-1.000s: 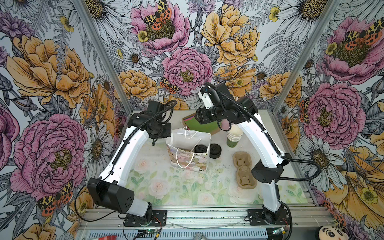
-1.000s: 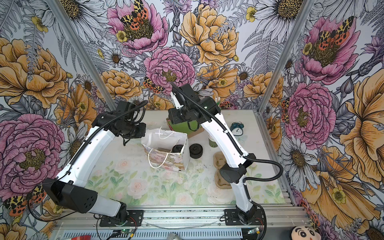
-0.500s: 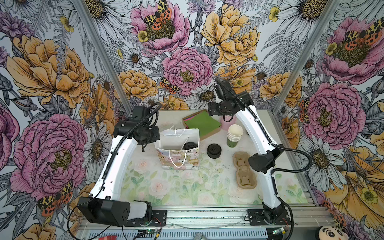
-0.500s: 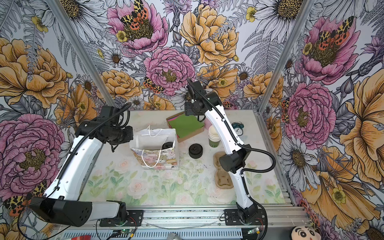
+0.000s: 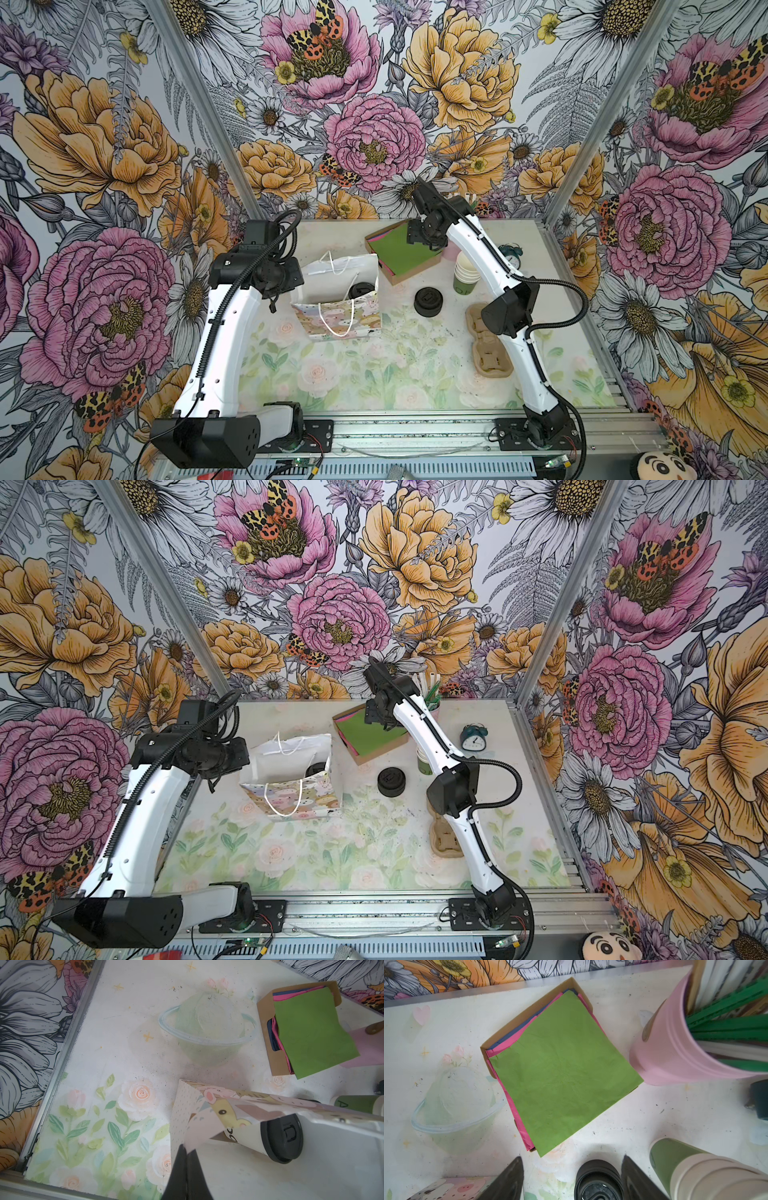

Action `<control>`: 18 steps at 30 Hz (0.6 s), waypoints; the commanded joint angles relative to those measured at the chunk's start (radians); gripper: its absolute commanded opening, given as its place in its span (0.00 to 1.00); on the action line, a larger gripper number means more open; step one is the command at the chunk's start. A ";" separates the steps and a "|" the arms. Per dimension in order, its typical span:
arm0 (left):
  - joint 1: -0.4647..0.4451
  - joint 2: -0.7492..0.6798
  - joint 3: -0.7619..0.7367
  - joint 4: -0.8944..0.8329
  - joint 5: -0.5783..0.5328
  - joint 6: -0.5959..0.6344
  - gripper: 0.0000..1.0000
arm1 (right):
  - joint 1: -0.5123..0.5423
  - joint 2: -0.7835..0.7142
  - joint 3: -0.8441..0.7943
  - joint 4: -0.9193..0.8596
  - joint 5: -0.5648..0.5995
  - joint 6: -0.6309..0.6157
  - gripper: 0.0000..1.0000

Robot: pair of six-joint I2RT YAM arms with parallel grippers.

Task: Pack the takeout coffee
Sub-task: 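Move the right gripper over the box of green tissue paper, then grasp the top green tissue sheet with the right gripper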

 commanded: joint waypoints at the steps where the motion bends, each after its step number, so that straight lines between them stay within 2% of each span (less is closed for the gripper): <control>1: 0.008 -0.019 -0.019 0.009 -0.018 -0.011 0.00 | 0.040 0.015 -0.044 0.026 -0.022 -0.009 0.74; 8: 0.009 -0.030 -0.023 0.016 -0.007 -0.007 0.00 | 0.071 0.031 -0.143 0.048 -0.044 -0.063 0.70; 18: 0.007 -0.020 -0.031 0.025 0.018 -0.003 0.00 | 0.068 0.113 -0.122 0.076 -0.112 -0.064 0.66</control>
